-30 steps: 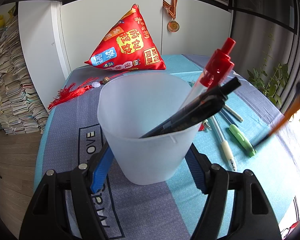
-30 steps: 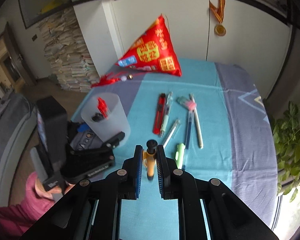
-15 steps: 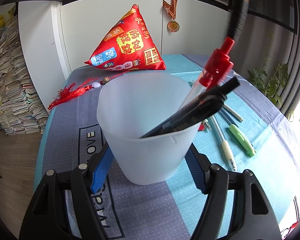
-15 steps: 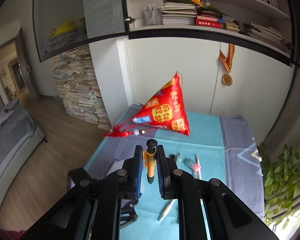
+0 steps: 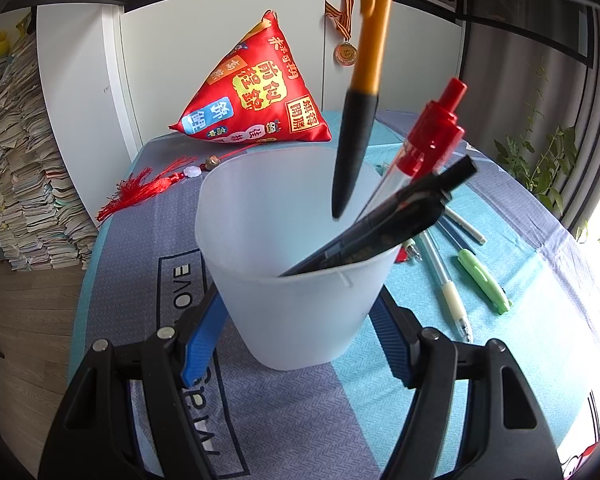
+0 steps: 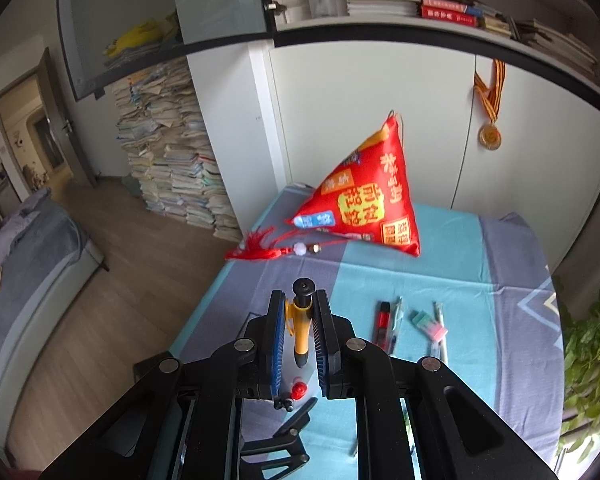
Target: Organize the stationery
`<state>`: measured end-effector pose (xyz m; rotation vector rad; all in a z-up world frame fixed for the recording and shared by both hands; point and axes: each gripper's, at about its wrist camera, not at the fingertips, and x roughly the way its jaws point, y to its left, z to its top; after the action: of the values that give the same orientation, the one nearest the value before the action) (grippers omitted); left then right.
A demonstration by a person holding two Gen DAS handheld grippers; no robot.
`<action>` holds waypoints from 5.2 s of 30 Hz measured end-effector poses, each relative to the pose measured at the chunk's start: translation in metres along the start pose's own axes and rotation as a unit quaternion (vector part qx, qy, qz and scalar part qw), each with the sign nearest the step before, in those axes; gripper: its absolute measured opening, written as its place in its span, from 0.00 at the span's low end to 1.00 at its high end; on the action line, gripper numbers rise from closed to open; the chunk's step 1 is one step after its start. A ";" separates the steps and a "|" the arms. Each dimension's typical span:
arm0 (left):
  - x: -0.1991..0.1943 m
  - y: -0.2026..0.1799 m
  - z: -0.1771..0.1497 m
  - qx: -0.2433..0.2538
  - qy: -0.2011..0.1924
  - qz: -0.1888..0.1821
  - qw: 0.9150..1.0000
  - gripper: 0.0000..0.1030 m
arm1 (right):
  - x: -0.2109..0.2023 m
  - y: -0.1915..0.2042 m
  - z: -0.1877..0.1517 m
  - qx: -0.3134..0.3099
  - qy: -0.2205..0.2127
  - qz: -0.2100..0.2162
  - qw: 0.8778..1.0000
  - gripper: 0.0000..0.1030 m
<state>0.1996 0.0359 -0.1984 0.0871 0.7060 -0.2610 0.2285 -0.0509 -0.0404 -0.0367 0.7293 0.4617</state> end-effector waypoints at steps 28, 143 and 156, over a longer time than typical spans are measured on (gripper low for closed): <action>-0.001 0.000 0.000 0.000 0.001 -0.001 1.000 0.68 | 0.019 -0.069 -0.040 0.103 0.075 -0.042 0.991 0.14; 0.001 0.000 0.000 0.000 0.002 -0.002 1.000 0.67 | 0.029 -0.008 -0.003 0.027 0.035 0.024 0.999 0.14; 0.000 -0.002 0.000 0.000 0.001 -0.002 1.000 0.67 | -0.005 -0.043 -0.006 0.074 -0.005 0.024 0.997 0.14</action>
<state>0.1992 0.0342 -0.1982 0.0860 0.7081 -0.2651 0.2393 -0.0922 -0.0475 0.1227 0.7551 0.4528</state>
